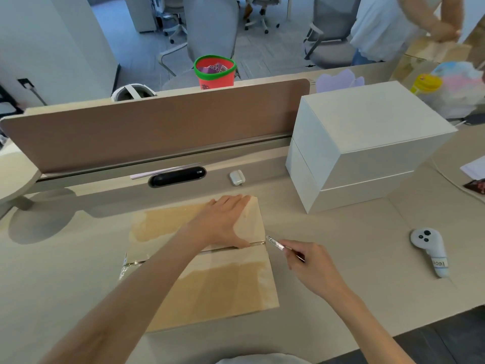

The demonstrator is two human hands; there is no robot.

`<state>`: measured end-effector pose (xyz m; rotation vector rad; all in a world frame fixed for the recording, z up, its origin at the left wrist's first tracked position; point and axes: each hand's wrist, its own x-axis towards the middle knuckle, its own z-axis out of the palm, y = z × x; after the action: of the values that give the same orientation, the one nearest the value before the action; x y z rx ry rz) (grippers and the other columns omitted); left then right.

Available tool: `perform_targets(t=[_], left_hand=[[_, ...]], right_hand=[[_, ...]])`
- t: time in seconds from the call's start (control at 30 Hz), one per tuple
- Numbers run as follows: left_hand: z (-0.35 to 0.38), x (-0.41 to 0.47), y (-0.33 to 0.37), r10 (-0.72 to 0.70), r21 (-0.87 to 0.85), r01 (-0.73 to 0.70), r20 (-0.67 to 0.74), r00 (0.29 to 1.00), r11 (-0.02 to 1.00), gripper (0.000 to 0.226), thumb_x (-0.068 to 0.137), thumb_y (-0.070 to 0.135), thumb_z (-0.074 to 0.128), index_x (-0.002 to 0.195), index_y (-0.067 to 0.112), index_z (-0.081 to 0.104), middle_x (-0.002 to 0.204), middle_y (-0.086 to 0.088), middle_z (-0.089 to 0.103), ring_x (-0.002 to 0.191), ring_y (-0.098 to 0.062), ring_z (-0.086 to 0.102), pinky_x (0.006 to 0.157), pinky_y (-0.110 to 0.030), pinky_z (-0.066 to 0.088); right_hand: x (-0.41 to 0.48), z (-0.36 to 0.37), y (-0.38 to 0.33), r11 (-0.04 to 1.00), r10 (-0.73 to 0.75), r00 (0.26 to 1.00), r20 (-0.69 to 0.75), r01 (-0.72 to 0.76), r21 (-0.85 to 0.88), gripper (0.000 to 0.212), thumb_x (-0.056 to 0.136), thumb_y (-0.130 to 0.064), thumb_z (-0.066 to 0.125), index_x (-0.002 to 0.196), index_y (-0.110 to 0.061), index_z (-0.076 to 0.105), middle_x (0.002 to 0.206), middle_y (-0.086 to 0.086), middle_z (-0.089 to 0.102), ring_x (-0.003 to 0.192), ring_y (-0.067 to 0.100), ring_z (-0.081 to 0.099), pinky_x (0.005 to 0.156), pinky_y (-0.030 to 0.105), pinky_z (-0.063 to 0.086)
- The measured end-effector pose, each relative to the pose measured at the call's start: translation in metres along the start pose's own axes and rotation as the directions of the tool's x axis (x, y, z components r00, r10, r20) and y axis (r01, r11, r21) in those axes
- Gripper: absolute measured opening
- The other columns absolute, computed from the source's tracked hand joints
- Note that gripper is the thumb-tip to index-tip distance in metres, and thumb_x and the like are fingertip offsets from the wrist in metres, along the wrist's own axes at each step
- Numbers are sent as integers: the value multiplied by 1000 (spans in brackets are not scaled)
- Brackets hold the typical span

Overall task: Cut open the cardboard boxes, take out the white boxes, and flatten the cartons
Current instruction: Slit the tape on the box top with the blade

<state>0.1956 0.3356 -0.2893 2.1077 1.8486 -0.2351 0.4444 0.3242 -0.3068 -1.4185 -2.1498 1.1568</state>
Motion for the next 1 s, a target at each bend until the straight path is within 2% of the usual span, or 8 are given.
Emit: perform_targets(t=[0.13, 0.23, 0.3, 0.37, 0.53, 0.67, 0.77, 1.0], left_hand=[[-3, 6, 4, 50, 101, -49, -8, 999, 994, 117, 69, 67, 64, 153, 19, -1, 155, -5, 23, 138, -25, 25, 110, -44, 33], [-6, 11, 9, 86, 189, -79, -29, 996, 979, 111, 60, 65, 66, 145, 16, 12, 134, -7, 43, 117, -29, 45, 88, -42, 49], [-9, 11, 11, 112, 254, -97, -47, 993, 962, 99, 59, 65, 64, 134, 15, 23, 121, -7, 48, 103, -29, 50, 74, -39, 48], [-9, 10, 12, 144, 316, -118, -60, 988, 941, 84, 62, 65, 61, 121, 13, 30, 112, -8, 49, 94, -30, 51, 64, -35, 40], [-11, 8, 12, 183, 363, -141, -84, 980, 921, 72, 66, 66, 55, 109, 13, 34, 107, -10, 50, 89, -30, 52, 63, -34, 37], [-12, 7, 12, 204, 378, -161, -76, 976, 912, 70, 67, 66, 53, 108, 12, 34, 106, -11, 51, 87, -30, 52, 67, -36, 46], [-14, 8, 11, 214, 395, -174, -59, 975, 902, 70, 68, 66, 51, 108, 12, 34, 107, -13, 51, 85, -31, 53, 65, -35, 44], [-10, 13, 12, 211, 417, -185, -17, 977, 890, 73, 66, 67, 51, 109, 11, 34, 109, -18, 52, 82, -32, 54, 63, -34, 41]], right_hand=[[1, 4, 2, 1000, -1, 1000, -4, 1, 12, 40, 95, -16, 49, 104, -51, 67, 65, 9, 45, 55, 9, 31, 53, 26, 30], [3, 8, 1, 1000, -10, 1000, -4, 10, 25, 44, 96, -17, 49, 110, -55, 64, 66, 10, 45, 55, 10, 31, 53, 26, 30], [3, 8, 1, 1000, 6, 999, -37, -5, 23, 40, 96, -17, 49, 110, -50, 66, 66, 10, 44, 55, 10, 31, 53, 26, 29], [3, 8, 2, 999, 28, 997, -75, -26, 38, 36, 95, -17, 48, 106, -45, 68, 66, 10, 45, 55, 9, 32, 52, 27, 30], [1, 7, 1, 998, 49, 998, -40, -48, 28, 36, 95, -18, 48, 90, -48, 66, 65, 7, 46, 54, 8, 32, 52, 26, 29], [2, 5, 0, 996, 68, 997, -35, -66, 52, 36, 95, -17, 49, 94, -48, 68, 65, 7, 49, 53, 8, 34, 52, 25, 30], [4, 7, -2, 993, 82, 996, -40, -78, 90, 41, 95, -16, 50, 96, -53, 69, 63, 7, 50, 53, 9, 34, 52, 25, 31], [-3, 9, -6, 935, 148, 989, -20, -133, 330, 57, 97, -11, 50, 79, -62, 68, 62, 1, 42, 57, 11, 31, 53, 25, 28]])
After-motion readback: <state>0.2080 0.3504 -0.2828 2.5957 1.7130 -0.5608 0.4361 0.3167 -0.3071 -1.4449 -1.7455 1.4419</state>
